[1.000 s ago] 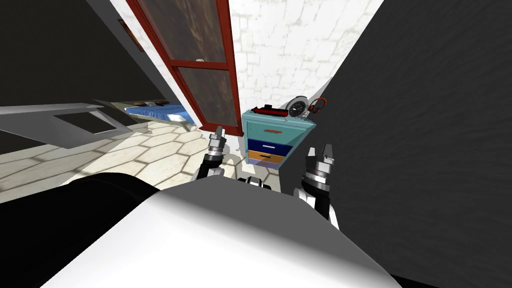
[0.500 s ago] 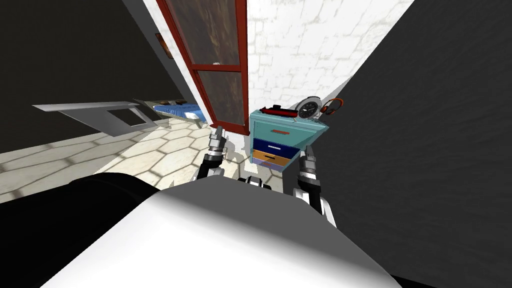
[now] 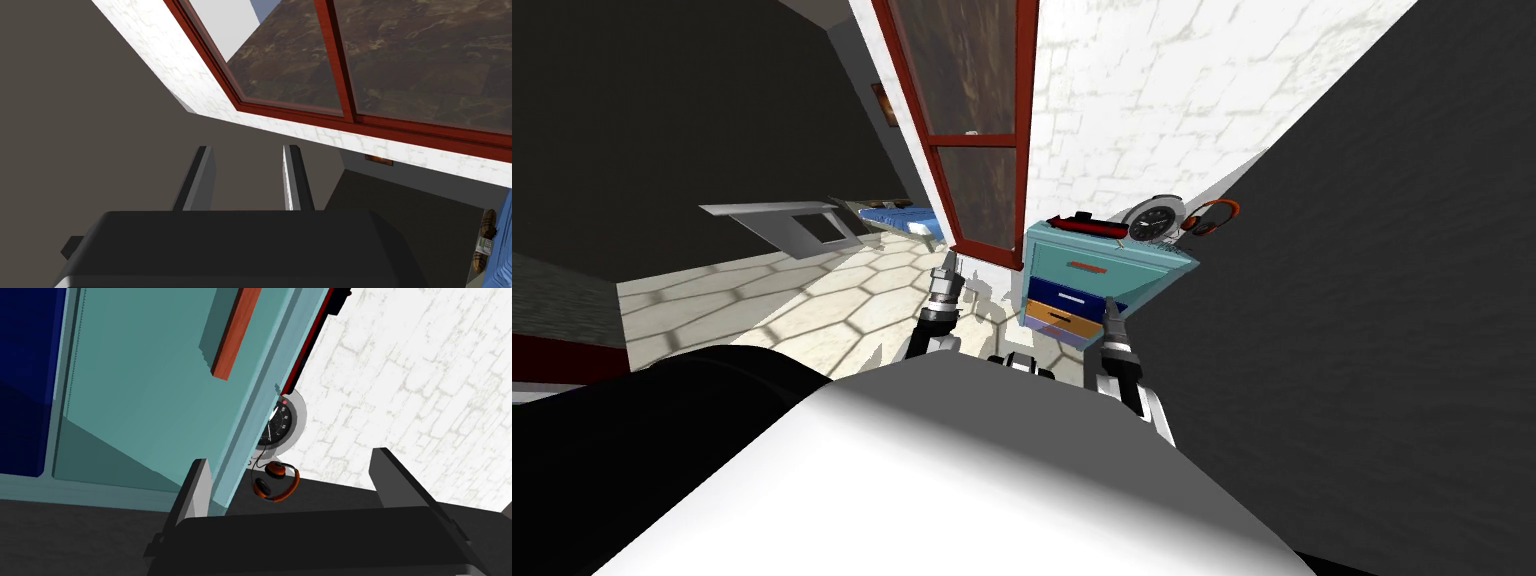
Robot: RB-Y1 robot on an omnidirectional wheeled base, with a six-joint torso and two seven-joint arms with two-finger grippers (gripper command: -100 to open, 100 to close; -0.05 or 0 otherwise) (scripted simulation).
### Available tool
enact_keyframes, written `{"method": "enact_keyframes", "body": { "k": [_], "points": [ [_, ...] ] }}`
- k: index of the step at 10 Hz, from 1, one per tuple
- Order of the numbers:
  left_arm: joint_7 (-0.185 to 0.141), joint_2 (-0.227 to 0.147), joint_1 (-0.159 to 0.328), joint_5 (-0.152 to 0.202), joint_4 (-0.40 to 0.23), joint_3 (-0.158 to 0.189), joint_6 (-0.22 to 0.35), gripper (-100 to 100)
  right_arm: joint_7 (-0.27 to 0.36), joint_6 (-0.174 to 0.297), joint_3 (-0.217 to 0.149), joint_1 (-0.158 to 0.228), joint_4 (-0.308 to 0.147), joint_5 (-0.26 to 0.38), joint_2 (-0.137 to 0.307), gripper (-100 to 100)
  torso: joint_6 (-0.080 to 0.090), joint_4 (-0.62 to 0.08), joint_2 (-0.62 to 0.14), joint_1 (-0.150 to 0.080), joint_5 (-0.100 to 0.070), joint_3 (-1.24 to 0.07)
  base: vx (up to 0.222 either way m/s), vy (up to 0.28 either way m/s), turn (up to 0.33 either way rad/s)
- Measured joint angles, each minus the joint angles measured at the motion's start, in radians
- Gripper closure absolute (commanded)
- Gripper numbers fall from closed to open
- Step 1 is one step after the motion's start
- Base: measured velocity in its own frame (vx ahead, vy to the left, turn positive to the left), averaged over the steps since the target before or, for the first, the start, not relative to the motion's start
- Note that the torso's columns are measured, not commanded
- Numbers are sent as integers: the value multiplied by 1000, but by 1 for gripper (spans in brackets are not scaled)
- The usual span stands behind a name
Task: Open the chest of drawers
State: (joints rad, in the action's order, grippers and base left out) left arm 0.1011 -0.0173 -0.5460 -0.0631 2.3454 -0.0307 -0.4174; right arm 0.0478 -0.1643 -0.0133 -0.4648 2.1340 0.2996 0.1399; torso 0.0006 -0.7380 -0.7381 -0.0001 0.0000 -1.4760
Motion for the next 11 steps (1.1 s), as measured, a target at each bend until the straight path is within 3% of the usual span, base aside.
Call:
{"method": "enact_keyframes", "body": {
  "k": [1, 3, 6, 9, 11],
  "points": [
    [0, 0, 0, 0, 0, 0, 0, 0, 8, 34, 8, -1, -5, 32, 4, -100, -1, 0, 0, 1, 0, 0, -16, 4, 121],
    [0, 0, 0, 0, 0, 0, 0, 0, 16, 59, -1, 8, -62, 80, 15, -100, -1, 0, 0, 0, 0, 0, -23, 10, 163],
    [0, 0, 0, 0, 0, 0, 0, 0, 31, 131, 3, 21, -112, 156, 24, -100, 0, 0, 0, 0, 0, 0, -20, 9, 270],
    [0, 0, 0, 0, 0, 0, 0, 0, 57, 202, 4, 69, -215, 249, 21, -100, -1, 0, 0, 0, 0, 0, -17, 8, 212],
    [0, 0, 0, 0, 0, 0, 0, 0, 67, 253, 8, 71, -248, 307, 32, -100, -1, 0, 0, 1, 0, 0, -15, 12, 240]
  ]
}}
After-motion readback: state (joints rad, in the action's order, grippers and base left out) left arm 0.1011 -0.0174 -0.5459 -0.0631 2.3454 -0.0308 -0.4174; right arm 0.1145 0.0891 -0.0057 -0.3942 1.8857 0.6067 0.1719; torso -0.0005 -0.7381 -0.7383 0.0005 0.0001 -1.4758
